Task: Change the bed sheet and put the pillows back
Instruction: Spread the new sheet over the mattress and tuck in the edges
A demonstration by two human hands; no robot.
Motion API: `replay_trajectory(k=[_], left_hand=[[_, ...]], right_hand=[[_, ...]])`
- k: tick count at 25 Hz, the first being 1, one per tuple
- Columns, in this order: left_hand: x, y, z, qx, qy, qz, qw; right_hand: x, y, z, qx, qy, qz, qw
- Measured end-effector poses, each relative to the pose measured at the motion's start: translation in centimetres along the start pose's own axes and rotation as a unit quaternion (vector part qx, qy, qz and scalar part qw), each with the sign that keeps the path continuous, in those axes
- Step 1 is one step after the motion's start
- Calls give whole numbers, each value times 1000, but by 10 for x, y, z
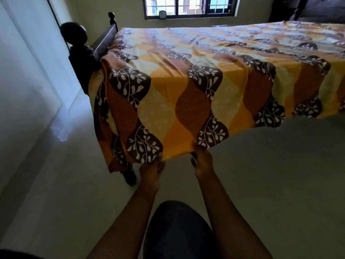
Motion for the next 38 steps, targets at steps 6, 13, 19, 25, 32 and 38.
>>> replay_trajectory(k=[6, 13, 19, 25, 32, 38], left_hand=[[-24, 8, -35, -92, 33, 199, 975], [-23, -118, -91, 346, -100, 319, 877], [-20, -200, -52, 454, -200, 361, 790], [-6, -224, -57, 572, -240, 370, 691], [-28, -216, -38, 434, -90, 282, 851], [-5, -224, -59, 483, -185, 411, 751]], right_hand=[[1, -21, -46, 29, 70, -152, 985], [96, 36, -102, -285, 193, -420, 839], [265, 113, -148, -580, 351, -574, 459], [338, 104, -145, -623, 380, -678, 89], [372, 77, -128, -474, 349, -806, -67], [390, 60, -92, -273, 368, -885, 85]])
Point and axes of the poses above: each hand's wrist, its own z-axis towards the middle knuckle, its own x-axis out of the palm, y = z × x, the point moved 10 cm from there along z, towards the middle knuckle, and after that the axes turned 6 degrees about y, right-handed, at the moved point
